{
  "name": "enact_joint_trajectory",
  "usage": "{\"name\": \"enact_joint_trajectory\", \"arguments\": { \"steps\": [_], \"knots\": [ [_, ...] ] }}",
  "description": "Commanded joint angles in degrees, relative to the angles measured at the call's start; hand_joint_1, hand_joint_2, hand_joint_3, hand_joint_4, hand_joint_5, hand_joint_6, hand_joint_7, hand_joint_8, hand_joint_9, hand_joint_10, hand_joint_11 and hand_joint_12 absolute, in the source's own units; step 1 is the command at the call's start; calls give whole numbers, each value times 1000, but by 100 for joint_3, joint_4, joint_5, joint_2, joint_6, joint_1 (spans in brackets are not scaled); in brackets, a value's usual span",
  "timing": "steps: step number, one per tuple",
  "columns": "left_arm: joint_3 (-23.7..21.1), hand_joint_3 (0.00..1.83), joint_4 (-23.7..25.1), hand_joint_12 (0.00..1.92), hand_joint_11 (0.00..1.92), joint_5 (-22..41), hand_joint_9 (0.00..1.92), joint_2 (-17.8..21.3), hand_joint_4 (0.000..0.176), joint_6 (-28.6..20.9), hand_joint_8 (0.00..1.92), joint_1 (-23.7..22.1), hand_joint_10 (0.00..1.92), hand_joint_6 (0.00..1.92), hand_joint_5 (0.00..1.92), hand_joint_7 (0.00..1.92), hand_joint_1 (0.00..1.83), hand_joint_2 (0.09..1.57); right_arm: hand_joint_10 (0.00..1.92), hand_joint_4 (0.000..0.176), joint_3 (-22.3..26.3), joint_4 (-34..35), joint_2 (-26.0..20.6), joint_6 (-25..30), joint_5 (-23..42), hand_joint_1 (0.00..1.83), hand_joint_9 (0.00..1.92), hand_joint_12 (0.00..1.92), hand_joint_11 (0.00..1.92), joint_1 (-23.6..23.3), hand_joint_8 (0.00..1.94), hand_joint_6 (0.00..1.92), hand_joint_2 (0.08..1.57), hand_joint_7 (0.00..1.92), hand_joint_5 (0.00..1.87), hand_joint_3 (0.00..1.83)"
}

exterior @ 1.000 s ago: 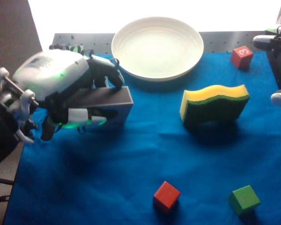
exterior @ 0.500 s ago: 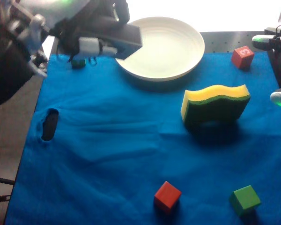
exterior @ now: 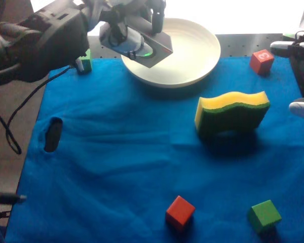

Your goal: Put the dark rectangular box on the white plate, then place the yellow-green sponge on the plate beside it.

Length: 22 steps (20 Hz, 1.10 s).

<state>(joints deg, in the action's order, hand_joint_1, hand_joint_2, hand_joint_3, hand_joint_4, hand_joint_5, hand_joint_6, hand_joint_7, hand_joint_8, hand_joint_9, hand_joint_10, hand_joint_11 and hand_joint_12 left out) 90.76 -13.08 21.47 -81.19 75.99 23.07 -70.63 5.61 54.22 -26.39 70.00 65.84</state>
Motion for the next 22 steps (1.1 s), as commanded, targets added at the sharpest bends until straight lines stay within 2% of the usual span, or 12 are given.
{"name": "enact_joint_trajectory", "arguments": {
  "steps": [1, 2, 4, 6, 7, 9, 10, 14, 16, 18, 21, 22],
  "knots": [
    [68, 1, 32, 1507, 670, 455, 808, -58, 15, 73, 784, -126, 991, 1096, 895, 867, 1087, 1141, 6, 102, -48, 150, 11, 33, 672, 714, 227, 676, 2, -92, 2, 1, 1103, 276, 389, 1],
    [111, 0, -72, 1649, 288, 368, 591, -108, 0, 270, 595, -170, 1000, 547, 675, 723, 946, 1069, 2, 91, -54, 141, 19, 33, 672, 738, 254, 717, 11, -100, 0, 0, 1102, 278, 396, 0],
    [88, 0, -131, 1592, 25, 315, 436, -116, 33, 532, 418, -222, 933, 94, 623, 611, 845, 1018, 4, 92, -59, 130, 26, 33, 672, 732, 272, 737, 10, -106, 1, 0, 1107, 283, 399, 2],
    [37, 0, -160, 1459, 0, 380, 360, -58, 51, 532, 376, -225, 853, 21, 579, 552, 810, 1021, 3, 100, -58, 129, 30, 33, 672, 728, 231, 662, 0, -106, 1, 0, 1113, 273, 392, 1],
    [-30, 0, -178, 1528, 0, 431, 344, 11, 54, 532, 374, -221, 909, 7, 565, 541, 788, 1024, 2, 108, -57, 129, 31, 36, 672, 706, 213, 606, 0, -106, 0, 0, 1122, 261, 378, 2],
    [-188, 0, -171, 1600, 90, 529, 418, 168, 42, 533, 328, -192, 986, 2, 573, 568, 746, 1024, 0, 83, -56, 129, 33, 55, 671, 742, 209, 590, 0, -106, 1, 3, 1125, 261, 387, 1],
    [-290, 0, -153, 1574, 135, 614, 442, 255, 45, 539, 298, -168, 972, 1, 557, 580, 752, 1016, 0, 97, -55, 129, 33, 60, 671, 722, 198, 569, 0, -106, 0, 1, 1119, 250, 380, 0],
    [-756, 0, -105, 1461, 70, 1012, 501, 667, 49, 602, 44, -94, 577, 0, 511, 624, 737, 1004, 0, 91, -52, 129, 35, 98, 671, 754, 166, 519, 0, -106, 1, 1, 1115, 255, 384, 0],
    [-1063, 0, 21, 1456, 26, 1250, 463, 932, 58, 602, 10, -24, 526, 0, 478, 592, 700, 1003, 2, 107, -47, 113, 39, 139, 671, 678, 211, 558, 0, -106, 0, 0, 1109, 265, 378, 1],
    [-1444, 0, 92, 1443, 28, 1599, 482, 1262, 54, 602, 1, 142, 437, 0, 447, 581, 685, 996, 6, 104, -46, 44, 40, 204, 672, 664, 235, 599, 0, -124, 3, 3, 1099, 282, 391, 0],
    [-2115, 0, 99, 1252, 31, 2300, 472, 1884, 68, 603, 0, 553, 78, 0, 344, 447, 700, 964, 4, 118, -44, -68, 41, 213, 672, 737, 224, 586, 0, -226, 2, 4, 1073, 280, 407, 0],
    [-2206, 0, 99, 1252, 31, 2386, 472, 1965, 68, 603, 0, 621, 78, 0, 344, 447, 700, 964, 4, 118, -45, -75, 41, 213, 672, 737, 224, 586, 0, -234, 2, 4, 1073, 280, 407, 0]
  ]
}}
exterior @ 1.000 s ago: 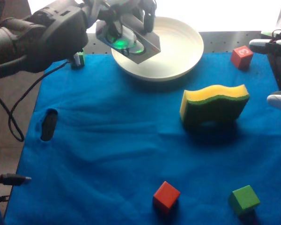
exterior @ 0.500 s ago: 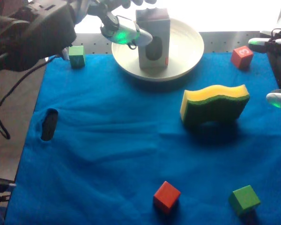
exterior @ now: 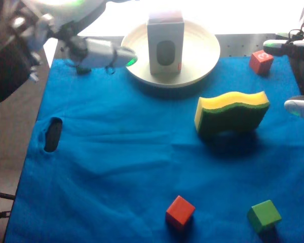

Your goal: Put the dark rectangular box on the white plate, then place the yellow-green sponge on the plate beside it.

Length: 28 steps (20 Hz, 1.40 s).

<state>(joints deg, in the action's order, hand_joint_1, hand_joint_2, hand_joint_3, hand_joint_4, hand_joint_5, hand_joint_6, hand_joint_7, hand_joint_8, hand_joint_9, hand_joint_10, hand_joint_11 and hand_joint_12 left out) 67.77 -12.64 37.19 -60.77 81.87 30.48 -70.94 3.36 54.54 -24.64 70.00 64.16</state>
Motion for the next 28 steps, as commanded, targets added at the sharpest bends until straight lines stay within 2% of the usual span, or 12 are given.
{"name": "enact_joint_trajectory", "arguments": {
  "steps": [1, 6, 7, 9, 11, 13, 19, 20, 22, 23, 24, 28],
  "knots": [
    [-84, 0, 61, 1198, 48, 1027, 476, 89, 77, 18, 0, 23, 53, 0, 326, 441, 649, 956, 5, 124, -17, 144, 9, 38, 671, 732, 236, 615, 0, -81, 4, 3, 1059, 296, 416, 0],
    [-904, 1, 52, 806, 0, 1841, 426, 734, 100, 36, 4, 793, 5, 2, 301, 402, 723, 924, 7, 167, -37, 111, 78, 38, 607, 713, 309, 735, 0, -171, 3, 1, 984, 357, 441, 0],
    [-1064, 3, 13, 437, 0, 1995, 366, 826, 97, 36, 21, 993, 32, 13, 275, 366, 704, 927, 6, 143, -48, 91, 104, 38, 542, 732, 283, 605, 0, -208, 2, 1, 993, 349, 436, 0],
    [-1334, 0, -101, 849, 0, 2309, 312, 981, 69, 36, 2, 1363, 12, 4, 276, 342, 834, 915, 0, 114, -104, -87, 181, 38, 284, 704, 239, 531, 0, -406, 0, 0, 986, 325, 444, 0],
    [-1575, 3, -396, 683, 0, 2687, 262, 1124, 29, 36, 4, 1823, 5, 0, 272, 306, 894, 930, 0, 27, -241, -360, 344, 38, -114, 783, 176, 525, 0, -705, 2, 3, 997, 265, 436, 3],
    [-1750, 6, -681, 357, 0, 3001, 170, 1195, 29, 33, 8, 2205, 9, 3, 250, 254, 898, 962, 5, 60, -365, -623, 512, 38, -461, 700, 202, 646, 0, -948, 2, 1, 992, 272, 405, 0],
    [-1919, 0, -905, 520, 0, 3289, 206, 1143, 22, -1, 2, 2458, 3, 0, 250, 255, 878, 951, 4, 106, -544, -881, 715, 38, -889, 759, 234, 868, 0, -1143, 4, 1, 990, 281, 381, 0],
    [-1925, 1, -927, 508, 0, 3335, 197, 1126, 15, -58, 1, 2503, 1, 0, 236, 248, 910, 955, 26, 15, -609, -973, 767, 38, -1030, 899, 418, 1089, 0, -1227, 12, 10, 979, 500, 539, 0],
    [-1926, 0, -936, 567, 0, 3347, 210, 1126, 20, -134, 3, 2538, 5, 2, 236, 264, 906, 951, 1025, 0, -662, -1024, 818, 38, -1102, 1119, 655, 1614, 533, -1292, 204, 37, 956, 787, 838, 2],
    [-1927, 0, -937, 567, 0, 3348, 210, 1126, 20, -159, 3, 2558, 5, 2, 236, 264, 906, 951, 1025, 0, -683, -1036, 840, 38, -1116, 1119, 655, 1614, 533, -1316, 204, 37, 956, 787, 838, 2],
    [-1932, 0, -943, 742, 0, 3350, 243, 1125, 35, -167, 2, 2572, 11, 1, 242, 279, 894, 950, 1515, 0, -697, -1036, 852, 38, -1118, 1200, 708, 1878, 655, -1335, 1147, 995, 1137, 887, 889, 3],
    [-1962, 0, -960, 837, 0, 3430, 249, 1127, 34, -177, 5, 2611, 8, 4, 269, 287, 909, 954, 1597, 0, -741, -1019, 865, 38, -1118, 1226, 819, 1837, 787, -1372, 1096, 1064, 1123, 995, 919, 0]
  ]
}}
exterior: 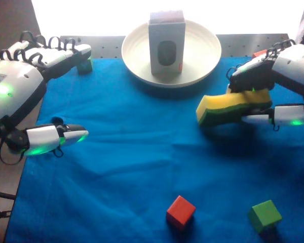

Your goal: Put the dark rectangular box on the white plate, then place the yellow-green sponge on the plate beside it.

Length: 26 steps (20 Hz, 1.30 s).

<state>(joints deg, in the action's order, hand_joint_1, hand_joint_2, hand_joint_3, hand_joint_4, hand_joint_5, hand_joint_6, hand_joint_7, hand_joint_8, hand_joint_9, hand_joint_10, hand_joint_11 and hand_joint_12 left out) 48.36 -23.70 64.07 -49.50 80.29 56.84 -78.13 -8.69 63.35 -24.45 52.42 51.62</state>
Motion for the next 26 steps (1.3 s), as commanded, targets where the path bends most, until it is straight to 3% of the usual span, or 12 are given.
{"name": "enact_joint_trajectory", "arguments": {
  "steps": [1, 3, 6, 7, 8, 11, 12, 13, 17, 19, 24, 26],
  "knots": [
    [-21, 0, 144, 875, 0, 748, 259, -1, 23, -21, 5, -23, 9, 4, 281, 300, 910, 951, 1562, 2, -30, 202, -16, 18, 640, 1233, 817, 1804, 763, -123, 1030, 1039, 1109, 1031, 940, 0],
    [-22, 1, 132, 783, 0, 745, 271, -1, 23, -24, 2, -17, 8, 0, 269, 310, 897, 951, 1656, 0, -53, 235, -14, 18, 640, 1194, 790, 1872, 786, -164, 1382, 970, 1091, 852, 1002, 0],
    [-22, 0, 120, 837, 0, 743, 284, 0, 21, -28, 3, 2, 8, 3, 284, 326, 896, 952, 1279, 0, -118, 237, -10, 18, 640, 1250, 906, 1483, 614, -364, 904, 987, 1084, 1114, 962, 0],
    [-23, 0, 116, 837, 0, 745, 284, 1, 21, -30, 3, 8, 8, 3, 284, 326, 896, 952, 1279, 0, -180, 251, 2, 18, 641, 1250, 906, 1483, 614, -486, 904, 987, 1084, 1114, 962, 0],
    [-25, 3, 115, 839, 0, 749, 276, 1, 30, -32, 1, 12, 4, 3, 288, 323, 876, 958, 1267, 0, -247, 274, 22, 17, 641, 1253, 975, 1529, 828, -583, 870, 945, 1075, 1130, 983, 0],
    [-29, 1, 115, 838, 0, 749, 277, -3, 41, -43, 0, 18, 4, 4, 294, 319, 888, 955, 1353, 0, -613, 525, 183, 17, 631, 1257, 971, 1660, 880, -874, 911, 930, 1075, 1129, 974, 1],
    [-29, 3, 115, 823, 0, 749, 269, -7, 42, -46, 0, 18, 0, 0, 290, 301, 893, 963, 1462, 0, -708, 592, 230, 17, 579, 1197, 939, 1762, 857, -949, 1165, 914, 1070, 974, 1033, 0],
    [-29, 3, 115, 850, 0, 749, 266, -8, 38, -54, 0, 19, 1, 0, 291, 298, 887, 970, 1373, 0, -833, 633, 297, 16, 448, 1233, 951, 1639, 867, -1067, 994, 1035, 1092, 1064, 935, 4],
    [-29, 0, 112, 834, 0, 741, 276, -8, 33, -74, 5, 38, 4, 4, 309, 318, 896, 954, 1230, 8, -1440, 691, 717, 16, -161, 1239, 950, 1508, 862, -1496, 874, 1063, 1091, 1091, 952, 0],
    [-27, 1, 112, 783, 0, 728, 269, -8, 11, -76, 0, 38, 0, 0, 301, 305, 899, 964, 1118, 0, -1714, 690, 945, 15, -447, 1252, 993, 1446, 810, -1674, 782, 1084, 1084, 1154, 930, 0],
    [26, 1, 126, 839, 0, 676, 287, -38, 2, -160, 2, 38, 4, 0, 308, 318, 876, 971, 1214, 0, -2400, 616, 1519, 13, -1099, 1235, 922, 1471, 831, -2127, 939, 1056, 1101, 1068, 931, 2],
    [48, 0, 133, 837, 0, 674, 298, -52, 0, -205, 4, 37, 6, 3, 322, 336, 885, 958, 1069, 0, -2544, 563, 1645, 13, -1245, 1236, 965, 1304, 830, -2219, 882, 1160, 1111, 1086, 879, 0]
  ]
}}
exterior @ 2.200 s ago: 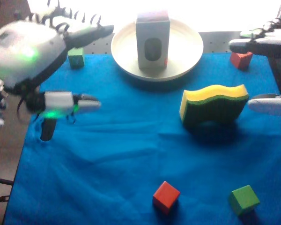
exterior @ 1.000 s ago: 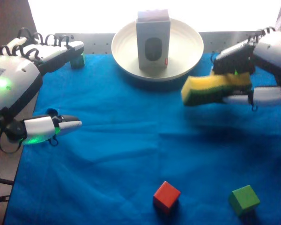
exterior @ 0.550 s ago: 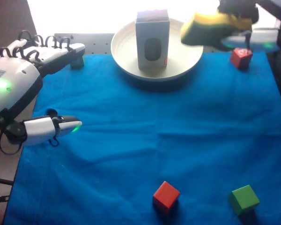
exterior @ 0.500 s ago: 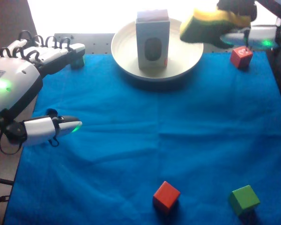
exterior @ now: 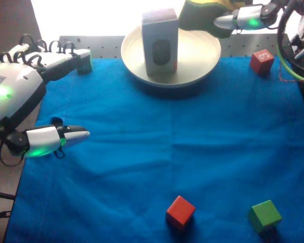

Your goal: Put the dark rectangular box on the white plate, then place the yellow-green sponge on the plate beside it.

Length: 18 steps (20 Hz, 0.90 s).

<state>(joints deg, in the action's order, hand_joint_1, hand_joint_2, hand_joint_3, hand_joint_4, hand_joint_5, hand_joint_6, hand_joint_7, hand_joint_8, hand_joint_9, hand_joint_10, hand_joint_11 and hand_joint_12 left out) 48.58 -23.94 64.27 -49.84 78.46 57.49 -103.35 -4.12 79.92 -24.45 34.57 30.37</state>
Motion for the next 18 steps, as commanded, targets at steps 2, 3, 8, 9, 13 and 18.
{"name": "enact_joint_trajectory", "arguments": {
  "steps": [2, 3, 8, 9, 13, 18],
  "knots": [
    [34, 0, 158, 852, 0, 638, 305, -37, 13, -24, 2, -29, 6, 1, 322, 342, 864, 965, 742, 0, -85, 79, 52, 13, 485, 1249, 987, 1294, 219, -111, 743, 1104, 1088, 1166, 907, 0],
    [34, 2, 159, 857, 0, 635, 297, -40, 13, -24, 0, -29, 2, 1, 323, 335, 866, 968, 1050, 0, -86, 75, 64, 13, 470, 1268, 994, 1630, 614, -110, 993, 922, 1100, 1100, 922, 0],
    [32, 0, 158, 899, 0, 654, 278, -39, 16, -30, 1, -28, 3, 3, 333, 315, 850, 964, 524, 22, -100, 48, 167, 13, 422, 889, 616, 1361, 502, -109, 49, 4, 948, 564, 427, 0],
    [43, 1, 159, 869, 0, 647, 271, -56, 0, -33, 1, -29, 1, 2, 335, 314, 876, 970, 162, 54, -101, 33, 200, 13, 422, 806, 537, 1118, 360, -109, 3, 0, 937, 380, 286, 0],
    [54, 2, 157, 855, 0, 640, 274, -71, 13, -44, 3, -29, 4, 3, 331, 304, 868, 978, 1, 103, -74, -26, 202, 13, 423, 716, 302, 1079, 19, -109, 0, 0, 877, 232, 157, 0],
    [59, 0, 158, 866, 0, 661, 280, -37, 5, -47, 2, -30, 4, 3, 341, 311, 888, 973, 17, 131, 205, -92, 179, 14, 445, 610, 317, 1170, 4, -109, 1, 1, 843, 168, 76, 0]
  ]
}}
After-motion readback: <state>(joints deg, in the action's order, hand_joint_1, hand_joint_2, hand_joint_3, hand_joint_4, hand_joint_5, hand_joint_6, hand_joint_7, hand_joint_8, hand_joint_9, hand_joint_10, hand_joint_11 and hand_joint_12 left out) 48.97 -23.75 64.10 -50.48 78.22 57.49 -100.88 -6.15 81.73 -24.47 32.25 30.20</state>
